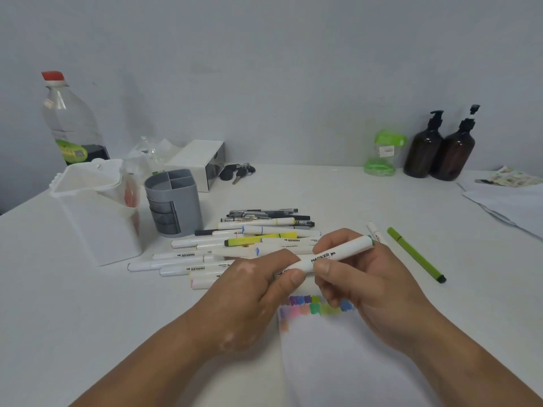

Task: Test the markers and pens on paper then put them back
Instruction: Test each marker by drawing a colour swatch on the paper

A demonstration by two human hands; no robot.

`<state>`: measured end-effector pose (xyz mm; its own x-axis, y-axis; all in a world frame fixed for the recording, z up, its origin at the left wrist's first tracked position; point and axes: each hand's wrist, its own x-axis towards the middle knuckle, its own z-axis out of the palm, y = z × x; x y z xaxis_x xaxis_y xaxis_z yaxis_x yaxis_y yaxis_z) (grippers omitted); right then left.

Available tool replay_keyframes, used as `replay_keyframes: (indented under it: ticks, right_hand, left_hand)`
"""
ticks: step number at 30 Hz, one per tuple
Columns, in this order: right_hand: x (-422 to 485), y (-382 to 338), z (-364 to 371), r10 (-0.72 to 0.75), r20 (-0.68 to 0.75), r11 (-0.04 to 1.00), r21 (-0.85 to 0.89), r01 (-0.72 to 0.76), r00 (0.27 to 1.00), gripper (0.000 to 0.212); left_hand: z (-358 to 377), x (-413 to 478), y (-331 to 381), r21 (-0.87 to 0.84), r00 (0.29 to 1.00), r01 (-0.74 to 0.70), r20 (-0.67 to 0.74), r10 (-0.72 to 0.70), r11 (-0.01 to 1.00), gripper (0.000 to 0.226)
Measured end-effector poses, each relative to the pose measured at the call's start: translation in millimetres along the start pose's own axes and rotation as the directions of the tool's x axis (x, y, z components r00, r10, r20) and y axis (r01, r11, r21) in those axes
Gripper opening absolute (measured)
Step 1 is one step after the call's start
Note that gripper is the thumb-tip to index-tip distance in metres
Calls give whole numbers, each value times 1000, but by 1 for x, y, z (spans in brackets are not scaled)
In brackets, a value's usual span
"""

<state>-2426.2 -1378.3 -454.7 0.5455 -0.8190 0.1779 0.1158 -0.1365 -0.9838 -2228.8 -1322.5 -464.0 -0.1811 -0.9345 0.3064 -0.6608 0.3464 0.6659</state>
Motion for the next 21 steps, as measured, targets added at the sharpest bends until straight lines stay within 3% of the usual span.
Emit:
replay_keyframes:
  ticks: [7,14,16,21]
  right_hand:
    - [-2,3,9,25,2,998,-52,-25,1000,6]
    - [-3,5,7,21,37,1000,-6,-21,999,20]
    - [-3,5,6,2,20,999,-37,-1,1000,16]
    - [0,-2,-18,11,-246,997,71,6,969,8]
  left_hand:
    - [1,-1,2,-2,998,-2,67,2,1000,36]
    - [0,0,6,-12,999,-25,24,25,1000,36]
    - [1,-1,4,21,1000,-10,9,10,1000,38]
    - [-6,-6,-8,261,975,114,156,-159,958,82]
